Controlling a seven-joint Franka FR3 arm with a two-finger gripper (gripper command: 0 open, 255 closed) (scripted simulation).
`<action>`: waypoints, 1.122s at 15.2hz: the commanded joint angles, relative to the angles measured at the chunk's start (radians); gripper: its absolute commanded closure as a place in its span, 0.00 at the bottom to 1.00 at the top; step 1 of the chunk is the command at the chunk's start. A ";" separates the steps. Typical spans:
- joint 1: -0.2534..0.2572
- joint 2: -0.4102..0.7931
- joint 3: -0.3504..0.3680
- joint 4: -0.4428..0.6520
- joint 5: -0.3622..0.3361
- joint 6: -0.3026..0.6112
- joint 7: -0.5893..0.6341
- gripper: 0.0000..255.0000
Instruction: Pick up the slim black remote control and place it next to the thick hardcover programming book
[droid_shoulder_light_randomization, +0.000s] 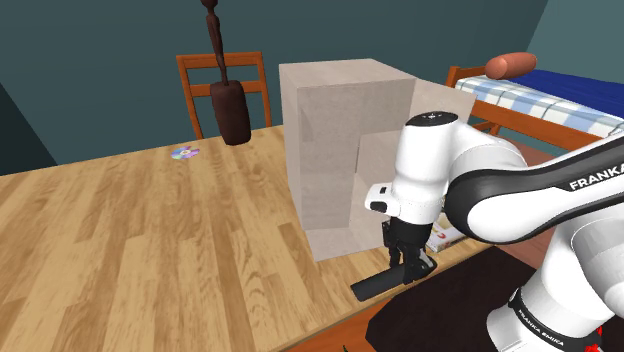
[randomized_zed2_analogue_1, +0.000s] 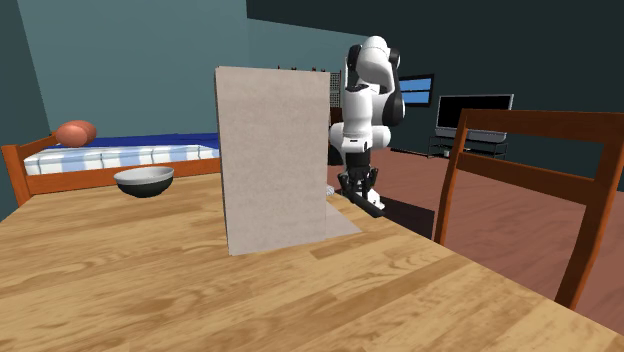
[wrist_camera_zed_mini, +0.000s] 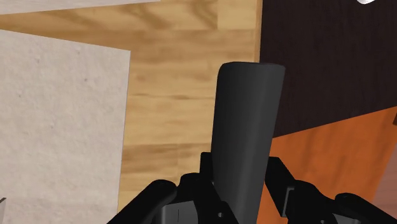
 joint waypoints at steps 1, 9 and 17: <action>0.000 0.004 0.000 -0.002 0.000 0.007 -0.001 1.00; 0.000 0.004 0.000 -0.002 0.000 0.007 -0.001 0.00; -0.013 -0.085 -0.025 0.080 -0.029 -0.164 0.004 0.00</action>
